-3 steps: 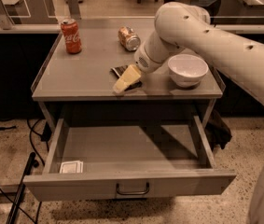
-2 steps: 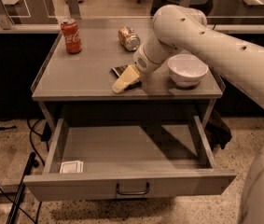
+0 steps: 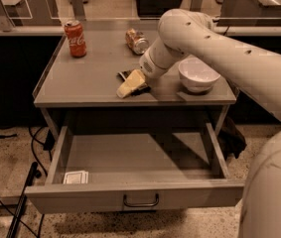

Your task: Place rxbar chocolate into top drawer

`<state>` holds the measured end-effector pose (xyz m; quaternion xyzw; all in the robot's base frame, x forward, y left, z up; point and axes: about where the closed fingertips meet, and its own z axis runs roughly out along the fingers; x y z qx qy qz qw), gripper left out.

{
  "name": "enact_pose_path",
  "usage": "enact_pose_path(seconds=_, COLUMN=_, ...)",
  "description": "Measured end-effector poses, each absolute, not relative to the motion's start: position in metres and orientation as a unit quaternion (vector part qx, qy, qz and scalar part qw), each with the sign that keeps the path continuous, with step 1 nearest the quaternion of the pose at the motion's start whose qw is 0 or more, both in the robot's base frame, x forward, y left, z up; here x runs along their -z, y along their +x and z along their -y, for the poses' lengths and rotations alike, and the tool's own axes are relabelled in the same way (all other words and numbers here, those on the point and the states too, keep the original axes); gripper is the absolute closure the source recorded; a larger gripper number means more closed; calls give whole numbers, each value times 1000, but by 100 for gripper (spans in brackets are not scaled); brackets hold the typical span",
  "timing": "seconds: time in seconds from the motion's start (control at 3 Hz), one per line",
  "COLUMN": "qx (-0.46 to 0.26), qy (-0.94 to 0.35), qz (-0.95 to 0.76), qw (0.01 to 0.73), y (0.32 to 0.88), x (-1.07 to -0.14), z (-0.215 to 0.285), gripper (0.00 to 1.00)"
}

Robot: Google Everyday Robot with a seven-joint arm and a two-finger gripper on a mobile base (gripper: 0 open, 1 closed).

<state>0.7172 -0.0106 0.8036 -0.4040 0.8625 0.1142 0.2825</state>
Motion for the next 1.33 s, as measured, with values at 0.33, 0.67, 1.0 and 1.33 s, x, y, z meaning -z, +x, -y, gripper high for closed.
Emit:
enact_pose_path(seconds=0.33, qx=-114, qy=-404, qz=-863, qw=282, y=717, x=-809, z=11, gripper=48)
enact_pose_path(seconds=0.67, qx=-114, qy=-404, qz=-863, qw=282, y=717, x=-818, z=11, gripper=71)
enact_pose_path(seconds=1.0, qx=-114, qy=-404, qz=-863, qw=282, y=717, x=-826, z=11, gripper=94)
enact_pose_path(seconds=1.33, qx=-114, qy=-404, qz=-863, qw=282, y=717, x=-828, z=11, gripper=100)
